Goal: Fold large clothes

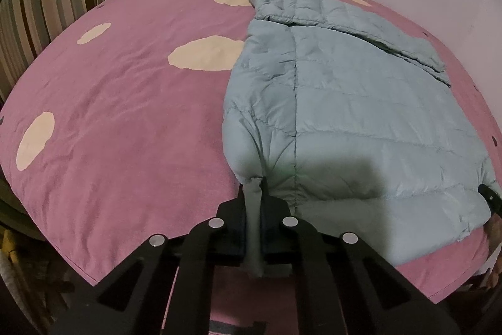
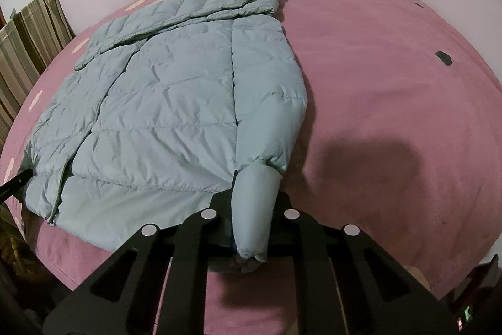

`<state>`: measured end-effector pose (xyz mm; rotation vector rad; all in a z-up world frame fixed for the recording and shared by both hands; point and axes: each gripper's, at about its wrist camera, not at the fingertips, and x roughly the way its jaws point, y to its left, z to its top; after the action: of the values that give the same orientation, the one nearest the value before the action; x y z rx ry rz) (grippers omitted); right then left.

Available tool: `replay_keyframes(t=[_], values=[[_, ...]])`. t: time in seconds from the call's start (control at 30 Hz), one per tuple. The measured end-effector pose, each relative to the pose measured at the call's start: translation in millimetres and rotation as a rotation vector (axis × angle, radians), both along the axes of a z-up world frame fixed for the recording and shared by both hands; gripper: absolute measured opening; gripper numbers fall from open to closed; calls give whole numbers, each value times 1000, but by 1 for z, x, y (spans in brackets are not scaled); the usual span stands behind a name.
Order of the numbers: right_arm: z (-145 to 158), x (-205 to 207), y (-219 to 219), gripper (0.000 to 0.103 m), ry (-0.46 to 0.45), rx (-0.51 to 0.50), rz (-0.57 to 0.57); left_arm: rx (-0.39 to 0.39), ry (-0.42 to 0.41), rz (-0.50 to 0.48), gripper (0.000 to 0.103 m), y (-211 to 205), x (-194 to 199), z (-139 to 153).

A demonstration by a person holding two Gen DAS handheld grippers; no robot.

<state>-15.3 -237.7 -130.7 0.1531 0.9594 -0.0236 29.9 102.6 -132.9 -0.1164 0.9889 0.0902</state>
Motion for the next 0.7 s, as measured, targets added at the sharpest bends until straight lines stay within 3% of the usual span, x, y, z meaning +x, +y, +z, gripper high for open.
replay_keyframes(t=[0.5,0.7], values=[[3,-3,2,9,-26,-44,2,7,-29,7,4,0,-5,4],[17,-11,0,7,-62,-18,10,-13,-96,21,3,6,-13,28]])
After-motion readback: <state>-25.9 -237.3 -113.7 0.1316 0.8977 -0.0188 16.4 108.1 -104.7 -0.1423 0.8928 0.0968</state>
